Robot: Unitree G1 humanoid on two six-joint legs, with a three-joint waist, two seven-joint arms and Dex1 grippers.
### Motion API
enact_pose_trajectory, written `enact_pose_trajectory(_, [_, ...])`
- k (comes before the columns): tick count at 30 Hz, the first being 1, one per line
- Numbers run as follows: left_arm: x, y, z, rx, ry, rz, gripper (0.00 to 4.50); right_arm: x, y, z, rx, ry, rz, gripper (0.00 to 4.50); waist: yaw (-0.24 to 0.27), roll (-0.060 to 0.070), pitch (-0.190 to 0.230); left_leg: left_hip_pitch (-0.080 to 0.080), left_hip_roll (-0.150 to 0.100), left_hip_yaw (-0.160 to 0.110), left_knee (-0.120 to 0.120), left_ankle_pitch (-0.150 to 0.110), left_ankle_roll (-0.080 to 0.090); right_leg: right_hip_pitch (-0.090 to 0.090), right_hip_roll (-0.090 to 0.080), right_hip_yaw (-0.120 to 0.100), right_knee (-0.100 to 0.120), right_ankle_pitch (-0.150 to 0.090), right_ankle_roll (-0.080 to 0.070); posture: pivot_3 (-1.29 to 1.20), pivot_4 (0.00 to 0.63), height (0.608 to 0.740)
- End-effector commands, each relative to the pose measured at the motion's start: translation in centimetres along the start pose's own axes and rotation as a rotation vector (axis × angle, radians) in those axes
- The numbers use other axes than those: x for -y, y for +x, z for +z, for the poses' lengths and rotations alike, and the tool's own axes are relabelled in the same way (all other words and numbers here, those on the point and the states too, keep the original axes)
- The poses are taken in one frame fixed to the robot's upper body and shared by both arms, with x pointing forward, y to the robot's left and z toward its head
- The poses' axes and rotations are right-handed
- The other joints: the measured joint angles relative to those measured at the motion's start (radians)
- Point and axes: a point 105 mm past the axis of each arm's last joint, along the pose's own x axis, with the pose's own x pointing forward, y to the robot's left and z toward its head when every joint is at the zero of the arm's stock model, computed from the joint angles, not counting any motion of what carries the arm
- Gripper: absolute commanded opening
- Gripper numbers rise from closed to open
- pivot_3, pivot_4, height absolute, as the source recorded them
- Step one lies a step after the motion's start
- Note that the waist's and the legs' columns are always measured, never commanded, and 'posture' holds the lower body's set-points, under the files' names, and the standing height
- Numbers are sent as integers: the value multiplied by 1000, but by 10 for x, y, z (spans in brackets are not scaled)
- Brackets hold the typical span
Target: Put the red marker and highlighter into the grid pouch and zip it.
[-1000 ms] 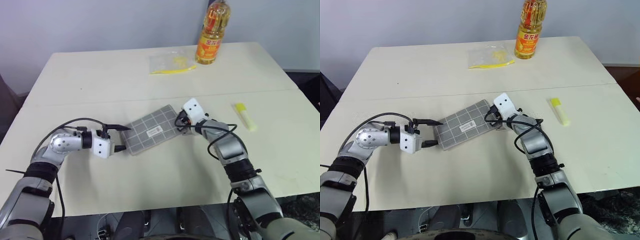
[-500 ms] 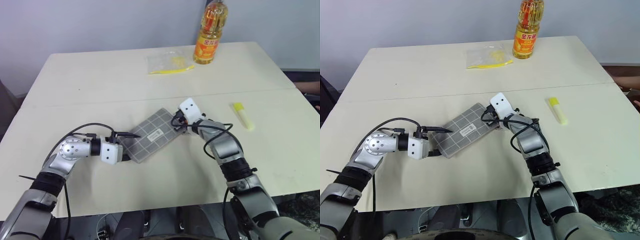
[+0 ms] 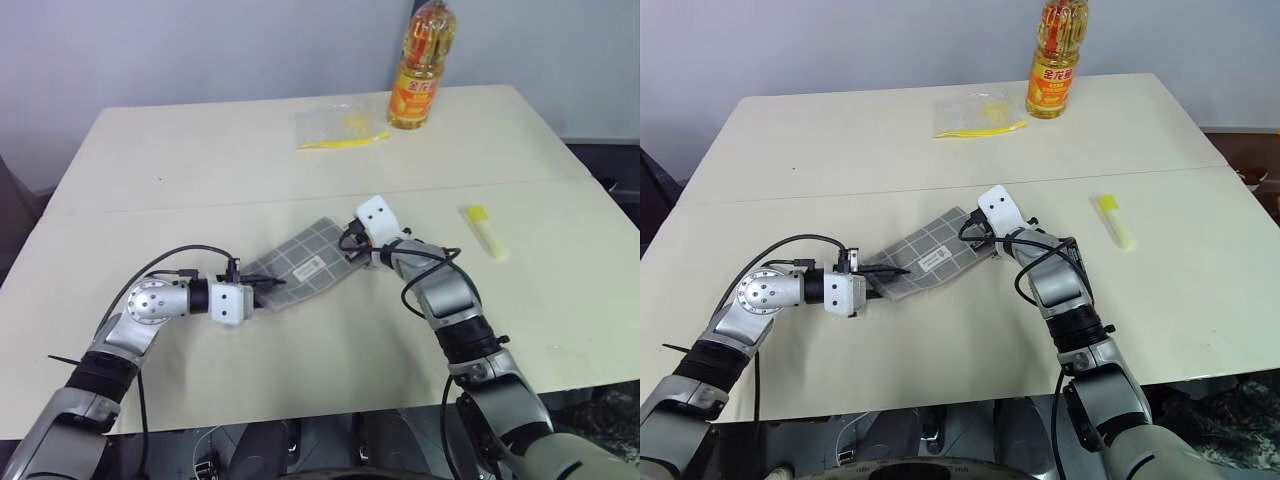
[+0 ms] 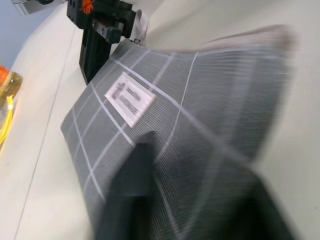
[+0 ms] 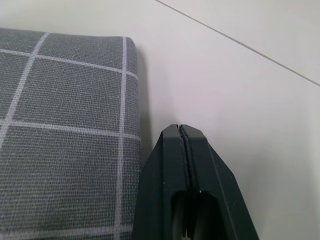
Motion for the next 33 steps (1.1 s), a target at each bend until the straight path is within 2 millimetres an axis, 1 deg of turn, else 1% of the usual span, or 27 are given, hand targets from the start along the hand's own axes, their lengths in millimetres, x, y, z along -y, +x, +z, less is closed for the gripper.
enact_pose_trajectory(1, [-14, -10, 0, -26, 43, 66, 60, 1, -4, 1, -5, -12, -7, 0, 1, 0, 0, 0, 0, 0, 0, 0, 0, 0, 0, 0, 0, 0, 0, 0, 150, 740])
enact_pose_trajectory(5, [-22, -17, -4, -68, 51, 127, 60, 8, -10, 2, 2, -26, -34, 0, 2, 0, 0, -1, 0, 0, -1, 0, 0, 0, 0, 0, 0, 0, 0, 0, 150, 740])
enact_pose_trajectory(7, [-28, -19, -5, -70, -3, 174, 60, 17, -16, 9, 39, -57, -70, 0, 3, 0, 0, -1, 0, 0, -1, 0, 0, 0, 0, 0, 0, 0, 0, 0, 150, 740])
enact_pose_trajectory(10, [-38, -22, 0, -41, -166, 262, 60, 32, -33, 27, 140, -84, -110, 0, 4, 0, 0, -2, 0, 0, -1, 0, 0, -1, 0, 0, -1, 0, 0, 0, 150, 740])
enact_pose_trajectory(12, [-45, -23, 6, -9, -256, 314, 60, 42, -50, 36, 199, -89, -109, 0, 5, 0, 1, -3, 0, 0, 0, 0, 0, -2, -1, 0, -1, 0, 0, 0, 150, 740])
enact_pose_trajectory(14, [-50, -23, 12, 12, -324, 351, 60, 50, -65, 37, 218, -76, -94, 0, 5, -1, 1, -3, 0, 0, 0, 0, 0, -2, -1, 0, -1, 0, 0, 0, 150, 740])
enact_pose_trajectory(15, [-52, -22, 17, 29, -351, 364, 60, 53, -72, 34, 215, -64, -85, 0, 4, -1, 1, -3, 0, 0, 0, 0, 0, -2, -1, 0, -1, 0, 0, 0, 150, 740])
enact_pose_trajectory(16, [-53, -20, 21, 41, -366, 375, 0, 56, -80, 31, 210, -56, -74, 559, 5, -1, 1, -3, 0, 0, 0, 0, 0, -2, 0, 0, -1, 0, 0, 0, 150, 740])
enact_pose_trajectory(17, [-54, -18, 25, 54, -377, 380, 0, 57, -87, 29, 207, -46, -54, 792, 5, -1, 1, -3, 0, 0, -1, 0, 0, -1, -1, 0, -1, 0, 0, 0, 150, 740])
enact_pose_trajectory(18, [-54, -17, 28, 61, -385, 383, 0, 57, -93, 27, 205, -40, -40, 1324, 5, -1, 1, -3, 0, 0, -1, 0, 0, -1, -1, 0, -1, 0, 0, 0, 150, 740])
enact_pose_trajectory(19, [-53, -13, 32, 75, -395, 377, 0, 53, -100, 28, 219, -46, -5, 1834, 5, -1, 1, -3, 0, 0, -1, 0, 0, -1, -1, 0, -2, 0, 0, 0, 150, 740])
enact_pose_trajectory(21, [-50, -8, 39, 96, -406, 362, 0, 46, -110, 32, 236, -60, 40, 2823, 3, -2, 2, -3, 0, 0, -1, 0, 0, -1, -1, 0, -2, 0, 0, 0, 150, 740])
enact_pose_trajectory(22, [-49, -6, 42, 107, -406, 354, 0, 43, -113, 34, 240, -64, 55, 3409, 1, -2, 2, -3, 0, 0, -1, 0, 0, -1, -1, 0, -2, 0, 0, 0, 150, 740])
enact_pose_trajectory(23, [-49, -4, 44, 115, -407, 348, 0, 42, -113, 34, 238, -66, 61, 3836, 1, -2, 2, -3, 0, 0, 0, 0, 0, -1, -1, 0, -2, 0, 0, 0, 150, 740])
enact_pose_trajectory(27, [-48, 3, 56, 160, -417, 304, 0, 38, -109, 31, 215, -45, 60, 3836, 6, -2, 2, -3, 1, 0, 0, 0, 0, -1, 0, 0, -2, 0, 0, 0, 150, 740])
enact_pose_trajectory(33, [-49, 7, 68, 206, -410, 261, 0, 43, -98, 28, 215, 19, 17, 3836, 7, -3, 3, -4, 1, 0, 0, 0, 0, -1, -1, 0, -4, 0, 0, 0, 150, 740])
